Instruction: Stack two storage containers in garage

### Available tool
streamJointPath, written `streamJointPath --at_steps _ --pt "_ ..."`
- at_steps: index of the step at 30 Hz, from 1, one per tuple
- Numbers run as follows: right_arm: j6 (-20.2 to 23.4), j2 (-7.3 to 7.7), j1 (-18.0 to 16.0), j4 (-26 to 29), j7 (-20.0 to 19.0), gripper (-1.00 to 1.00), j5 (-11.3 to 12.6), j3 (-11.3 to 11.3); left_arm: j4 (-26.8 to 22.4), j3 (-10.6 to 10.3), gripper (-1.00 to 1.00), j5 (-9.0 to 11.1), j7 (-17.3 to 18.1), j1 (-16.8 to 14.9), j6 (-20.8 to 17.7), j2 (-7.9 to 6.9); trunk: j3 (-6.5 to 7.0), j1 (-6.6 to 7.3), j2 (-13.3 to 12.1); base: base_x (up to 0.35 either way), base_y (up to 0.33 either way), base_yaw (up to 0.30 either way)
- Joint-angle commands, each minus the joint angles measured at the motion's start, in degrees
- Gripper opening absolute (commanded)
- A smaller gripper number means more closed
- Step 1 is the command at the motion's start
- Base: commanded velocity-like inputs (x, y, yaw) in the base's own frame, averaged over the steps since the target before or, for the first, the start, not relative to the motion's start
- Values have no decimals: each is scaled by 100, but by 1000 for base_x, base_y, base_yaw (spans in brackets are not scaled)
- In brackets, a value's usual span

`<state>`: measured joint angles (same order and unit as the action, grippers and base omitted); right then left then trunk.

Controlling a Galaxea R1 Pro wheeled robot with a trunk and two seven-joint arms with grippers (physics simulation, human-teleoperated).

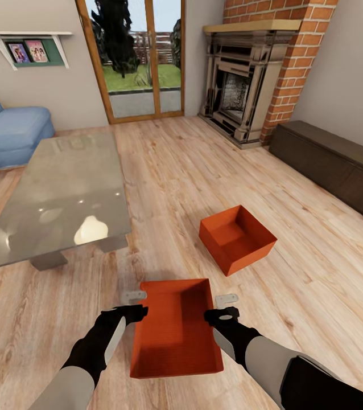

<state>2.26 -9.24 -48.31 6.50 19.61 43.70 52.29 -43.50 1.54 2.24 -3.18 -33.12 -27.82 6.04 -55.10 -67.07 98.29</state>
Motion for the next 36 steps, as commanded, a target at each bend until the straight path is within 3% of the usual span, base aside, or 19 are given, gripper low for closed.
streamJointPath --at_steps 1,12,22,36 --pt "23 1 -3 9 30 100 36 50 -7 13 100 23 -20 -1 -30 3 -22 -22 44 0 0 0" --pt "20 5 -3 9 -24 100 59 25 10 17 100 31 -16 -1 -38 -3 -166 -198 364 0 0 0" --pt "20 -14 -3 9 25 100 2 70 342 16 100 45 -16 -1 -26 -35 -346 -417 765 0 0 0" --pt "13 -25 -3 9 41 100 2 70 447 30 100 52 -16 -1 -30 -67 -346 -417 765 0 0 0"
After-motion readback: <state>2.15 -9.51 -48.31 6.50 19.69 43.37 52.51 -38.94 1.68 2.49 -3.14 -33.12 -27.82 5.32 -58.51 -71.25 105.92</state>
